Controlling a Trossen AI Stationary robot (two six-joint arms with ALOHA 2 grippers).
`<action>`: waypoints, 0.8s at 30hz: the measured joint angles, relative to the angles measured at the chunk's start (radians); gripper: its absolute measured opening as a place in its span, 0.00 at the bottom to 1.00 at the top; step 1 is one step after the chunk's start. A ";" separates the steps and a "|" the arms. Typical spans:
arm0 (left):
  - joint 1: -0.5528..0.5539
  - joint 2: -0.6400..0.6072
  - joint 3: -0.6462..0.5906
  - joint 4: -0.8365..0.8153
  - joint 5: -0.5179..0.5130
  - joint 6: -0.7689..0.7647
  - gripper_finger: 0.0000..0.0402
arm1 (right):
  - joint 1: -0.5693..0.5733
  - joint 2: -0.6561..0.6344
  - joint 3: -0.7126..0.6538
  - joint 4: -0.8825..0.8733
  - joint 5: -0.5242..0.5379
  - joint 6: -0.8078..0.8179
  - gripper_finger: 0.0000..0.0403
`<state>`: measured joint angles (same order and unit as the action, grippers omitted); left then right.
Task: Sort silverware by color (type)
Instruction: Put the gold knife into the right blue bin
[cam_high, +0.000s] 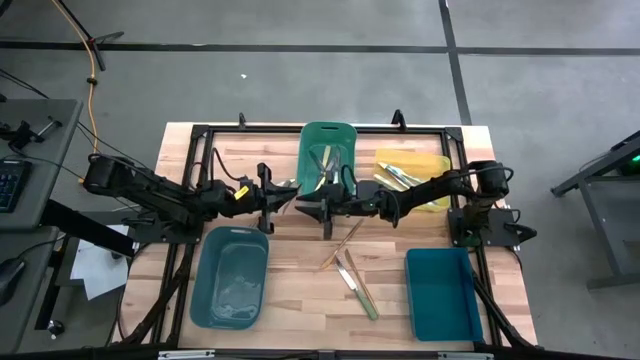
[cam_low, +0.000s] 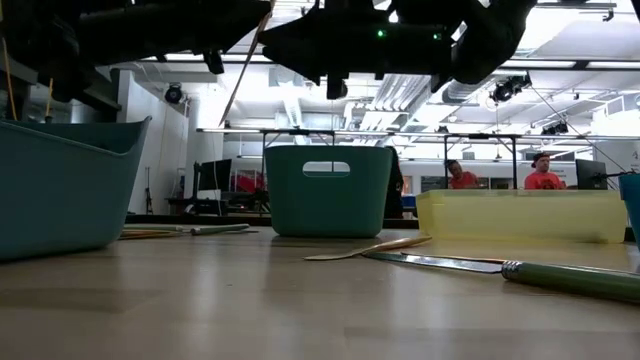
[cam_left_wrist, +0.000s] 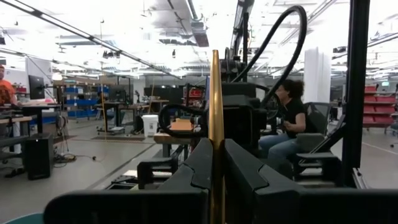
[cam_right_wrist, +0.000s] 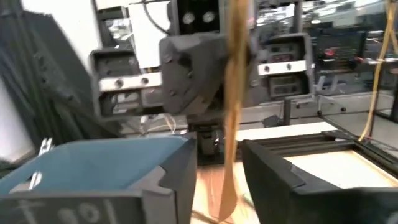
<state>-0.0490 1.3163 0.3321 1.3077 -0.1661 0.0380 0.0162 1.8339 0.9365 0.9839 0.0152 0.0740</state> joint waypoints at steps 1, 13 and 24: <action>0.000 0.000 0.000 -0.001 0.000 0.000 0.03 | 0.000 0.000 0.000 0.004 0.011 0.010 0.32; 0.000 0.072 0.034 -0.002 0.013 -0.011 0.03 | 0.000 -0.001 0.000 0.005 0.042 0.023 0.47; -0.004 0.113 0.064 -0.001 0.027 0.000 0.03 | 0.000 -0.001 -0.001 -0.033 0.037 0.017 0.40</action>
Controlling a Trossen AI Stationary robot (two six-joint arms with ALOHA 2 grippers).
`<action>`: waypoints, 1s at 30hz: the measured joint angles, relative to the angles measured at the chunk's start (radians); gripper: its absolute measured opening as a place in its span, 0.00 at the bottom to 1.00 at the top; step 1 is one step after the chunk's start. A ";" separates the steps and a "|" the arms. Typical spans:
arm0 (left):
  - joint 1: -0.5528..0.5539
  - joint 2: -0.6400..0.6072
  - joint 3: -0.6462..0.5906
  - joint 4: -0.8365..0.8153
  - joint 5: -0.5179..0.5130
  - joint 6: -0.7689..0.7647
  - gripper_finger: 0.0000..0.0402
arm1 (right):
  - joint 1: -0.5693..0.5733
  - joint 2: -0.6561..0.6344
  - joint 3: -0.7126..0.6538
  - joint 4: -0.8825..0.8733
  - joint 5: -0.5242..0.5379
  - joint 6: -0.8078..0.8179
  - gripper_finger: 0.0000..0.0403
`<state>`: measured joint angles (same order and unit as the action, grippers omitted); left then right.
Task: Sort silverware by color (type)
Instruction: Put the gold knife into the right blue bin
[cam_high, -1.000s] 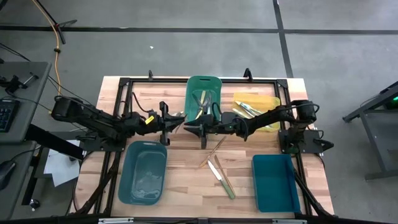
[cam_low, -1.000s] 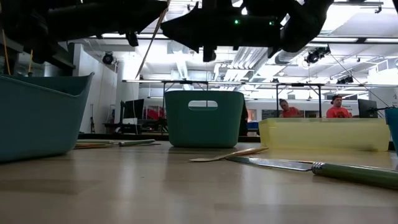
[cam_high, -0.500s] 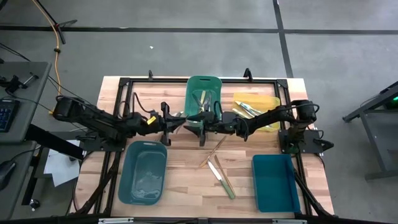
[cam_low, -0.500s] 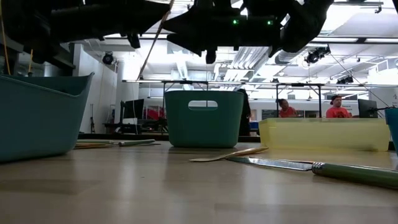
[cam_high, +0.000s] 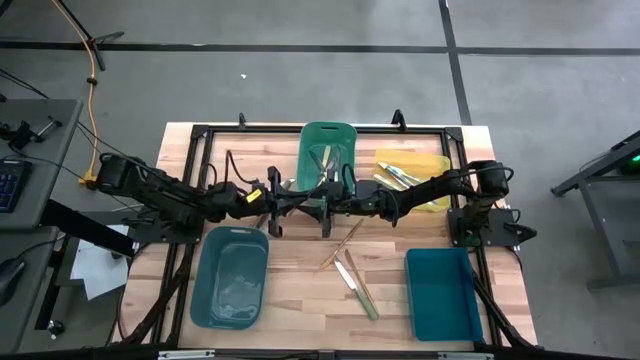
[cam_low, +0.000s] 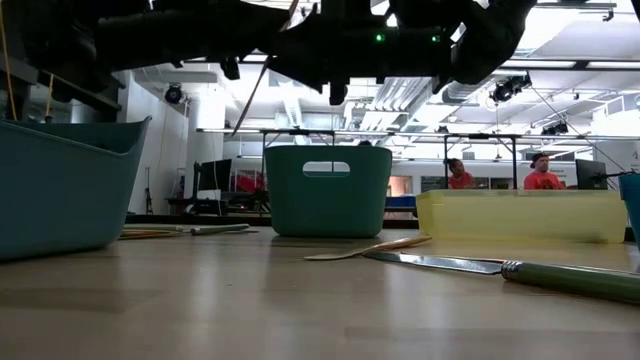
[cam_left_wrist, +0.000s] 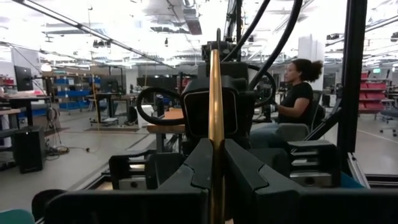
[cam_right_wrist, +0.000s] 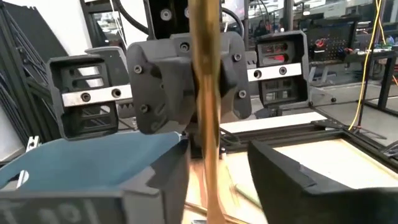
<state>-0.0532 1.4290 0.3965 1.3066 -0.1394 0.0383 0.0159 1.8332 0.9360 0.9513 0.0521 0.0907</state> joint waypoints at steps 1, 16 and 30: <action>0.000 -0.001 0.000 0.001 0.000 0.000 0.03 | 0.000 0.000 0.000 0.001 0.000 0.002 0.37; 0.000 -0.001 -0.001 -0.010 -0.005 -0.020 0.18 | -0.002 0.000 0.000 -0.011 -0.003 0.040 0.04; 0.000 -0.262 -0.008 -0.387 -0.028 -0.008 0.25 | -0.001 -0.136 -0.003 -0.270 0.045 -0.047 0.04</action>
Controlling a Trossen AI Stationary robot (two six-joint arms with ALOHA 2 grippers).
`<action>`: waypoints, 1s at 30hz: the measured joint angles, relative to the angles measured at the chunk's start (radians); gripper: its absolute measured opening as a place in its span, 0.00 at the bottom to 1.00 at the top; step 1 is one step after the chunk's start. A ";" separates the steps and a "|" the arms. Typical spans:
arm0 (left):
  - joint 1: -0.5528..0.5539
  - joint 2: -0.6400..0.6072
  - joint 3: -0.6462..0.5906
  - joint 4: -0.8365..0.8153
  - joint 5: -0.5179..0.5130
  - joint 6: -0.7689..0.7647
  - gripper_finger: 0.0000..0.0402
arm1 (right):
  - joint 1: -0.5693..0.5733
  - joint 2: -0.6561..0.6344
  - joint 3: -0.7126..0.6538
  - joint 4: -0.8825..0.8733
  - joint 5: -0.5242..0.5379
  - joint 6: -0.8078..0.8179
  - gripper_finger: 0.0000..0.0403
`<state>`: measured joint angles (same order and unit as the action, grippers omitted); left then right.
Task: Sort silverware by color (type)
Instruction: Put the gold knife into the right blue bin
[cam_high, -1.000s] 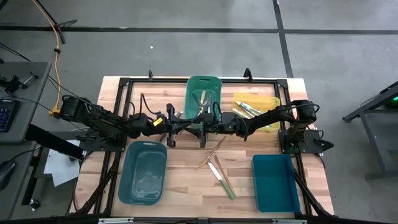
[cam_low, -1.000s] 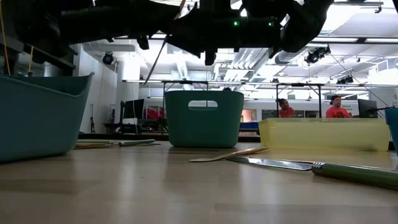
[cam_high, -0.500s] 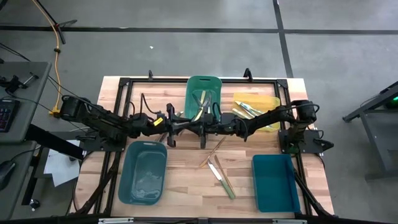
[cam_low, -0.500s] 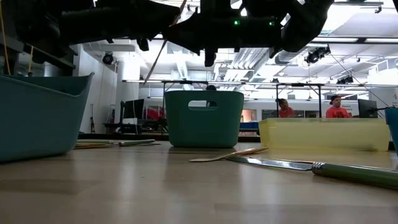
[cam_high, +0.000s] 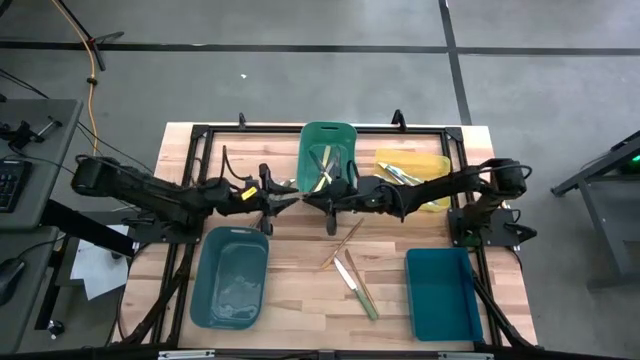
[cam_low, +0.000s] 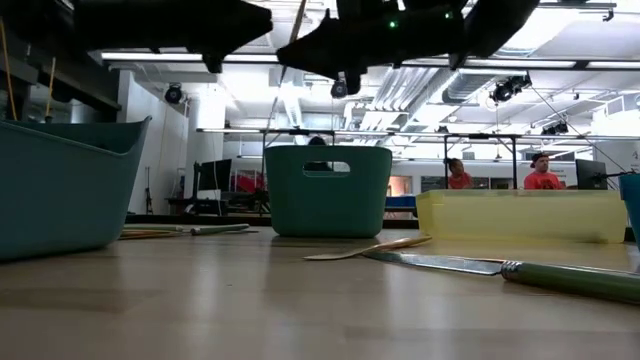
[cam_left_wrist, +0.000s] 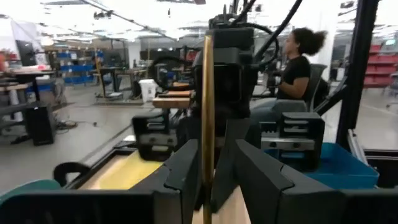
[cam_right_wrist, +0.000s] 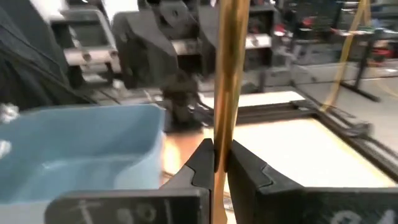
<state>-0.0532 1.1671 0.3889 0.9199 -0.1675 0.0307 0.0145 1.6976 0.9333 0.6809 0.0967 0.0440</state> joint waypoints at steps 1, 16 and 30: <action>0.000 -0.030 0.001 -0.042 -0.006 0.005 0.25 | 0.004 -0.014 0.000 -0.031 0.023 -0.014 0.04; 0.000 -0.454 0.001 -0.557 -0.056 -0.004 0.25 | 0.121 -0.260 -0.087 -0.232 0.374 -0.129 0.04; 0.000 -0.502 0.001 -0.617 -0.109 -0.011 0.25 | 0.126 -0.669 -0.467 -0.037 0.419 -0.018 0.04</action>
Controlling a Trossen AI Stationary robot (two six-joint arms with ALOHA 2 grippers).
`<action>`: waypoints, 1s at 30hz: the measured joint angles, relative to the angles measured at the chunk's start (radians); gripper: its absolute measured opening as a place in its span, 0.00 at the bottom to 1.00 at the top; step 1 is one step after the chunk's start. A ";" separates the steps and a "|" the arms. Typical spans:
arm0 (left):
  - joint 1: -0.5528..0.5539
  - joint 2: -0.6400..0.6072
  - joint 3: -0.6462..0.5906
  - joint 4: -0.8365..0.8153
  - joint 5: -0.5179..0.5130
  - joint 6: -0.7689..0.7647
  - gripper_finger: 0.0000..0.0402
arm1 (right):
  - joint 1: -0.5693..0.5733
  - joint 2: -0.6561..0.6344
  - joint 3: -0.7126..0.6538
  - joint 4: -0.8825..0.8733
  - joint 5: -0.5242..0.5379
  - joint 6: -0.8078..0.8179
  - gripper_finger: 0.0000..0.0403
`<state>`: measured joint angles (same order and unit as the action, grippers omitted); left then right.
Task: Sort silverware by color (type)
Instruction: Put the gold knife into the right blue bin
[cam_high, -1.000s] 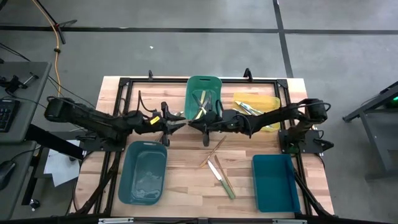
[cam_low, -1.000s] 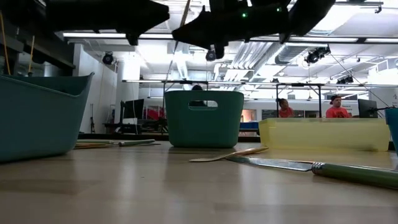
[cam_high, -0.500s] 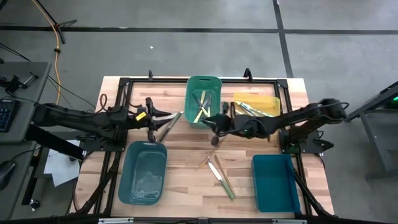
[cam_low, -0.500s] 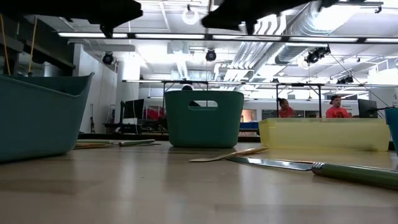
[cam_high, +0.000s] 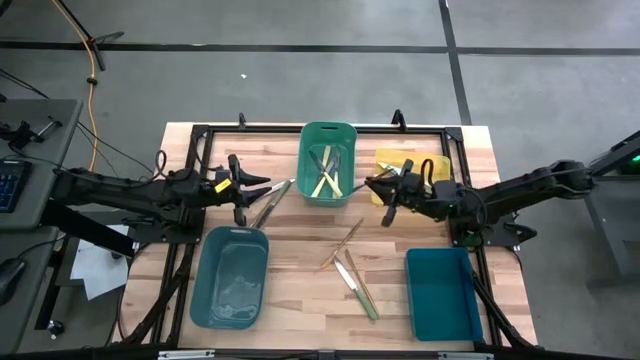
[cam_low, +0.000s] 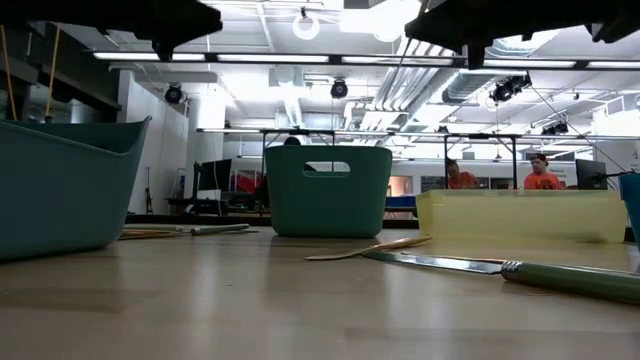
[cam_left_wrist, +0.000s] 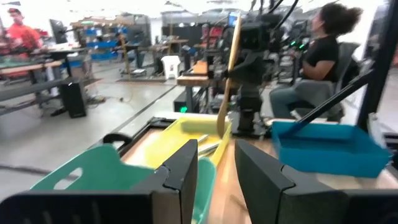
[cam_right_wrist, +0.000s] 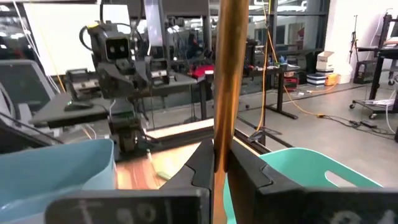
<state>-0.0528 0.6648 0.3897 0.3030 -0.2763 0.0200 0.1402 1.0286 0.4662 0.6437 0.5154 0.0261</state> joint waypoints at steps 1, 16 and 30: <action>0.000 0.005 0.000 -0.002 -0.011 0.000 0.25 | 0.000 0.001 -0.004 0.012 -0.001 0.000 0.04; 0.000 0.066 0.000 0.047 -0.028 0.010 0.25 | -0.001 0.013 -0.004 0.020 -0.002 -0.001 0.04; -0.001 0.066 0.000 0.052 -0.021 -0.025 0.25 | 0.208 0.048 0.351 -1.029 -0.196 0.633 0.04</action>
<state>-0.0536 0.7303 0.3897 0.3550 -0.2978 -0.0053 0.3486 1.0765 0.8171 -0.3854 0.3198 0.6589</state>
